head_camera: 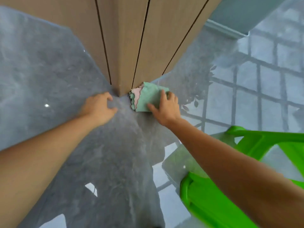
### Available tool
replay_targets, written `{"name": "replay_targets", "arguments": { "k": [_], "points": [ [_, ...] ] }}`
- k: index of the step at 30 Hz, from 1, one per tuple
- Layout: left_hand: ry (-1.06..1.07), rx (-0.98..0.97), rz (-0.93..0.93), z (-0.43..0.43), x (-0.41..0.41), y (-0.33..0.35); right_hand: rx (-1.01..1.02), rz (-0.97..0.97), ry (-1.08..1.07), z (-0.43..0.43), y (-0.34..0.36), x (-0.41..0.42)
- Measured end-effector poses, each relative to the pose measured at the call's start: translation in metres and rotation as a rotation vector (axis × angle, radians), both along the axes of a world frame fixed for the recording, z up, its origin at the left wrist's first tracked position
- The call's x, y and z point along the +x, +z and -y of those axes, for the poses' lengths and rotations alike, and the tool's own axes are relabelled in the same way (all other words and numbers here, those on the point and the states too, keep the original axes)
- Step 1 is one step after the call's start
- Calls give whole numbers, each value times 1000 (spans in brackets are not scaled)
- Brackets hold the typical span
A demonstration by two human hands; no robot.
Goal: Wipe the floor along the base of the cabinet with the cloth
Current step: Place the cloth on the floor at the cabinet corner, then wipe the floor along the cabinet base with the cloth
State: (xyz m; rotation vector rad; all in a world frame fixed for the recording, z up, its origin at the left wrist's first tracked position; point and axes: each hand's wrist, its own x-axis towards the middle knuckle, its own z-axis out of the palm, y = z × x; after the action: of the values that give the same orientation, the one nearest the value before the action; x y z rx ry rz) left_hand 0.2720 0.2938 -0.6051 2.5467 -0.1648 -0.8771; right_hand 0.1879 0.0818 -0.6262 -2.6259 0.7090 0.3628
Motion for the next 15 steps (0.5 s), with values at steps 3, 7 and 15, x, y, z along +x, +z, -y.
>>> {"name": "replay_targets", "arguments": {
  "k": [3,7,15],
  "points": [
    [31,264,47,-65,-15,-10,-70,-160,118,-28,-12,-8],
    [218,377,52,-101,-35,-45,-78,-73,-78,-66,-41,18],
    [363,375,5,-42,-64,-78,-162,51,469,-1,-61,2]
  ]
}}
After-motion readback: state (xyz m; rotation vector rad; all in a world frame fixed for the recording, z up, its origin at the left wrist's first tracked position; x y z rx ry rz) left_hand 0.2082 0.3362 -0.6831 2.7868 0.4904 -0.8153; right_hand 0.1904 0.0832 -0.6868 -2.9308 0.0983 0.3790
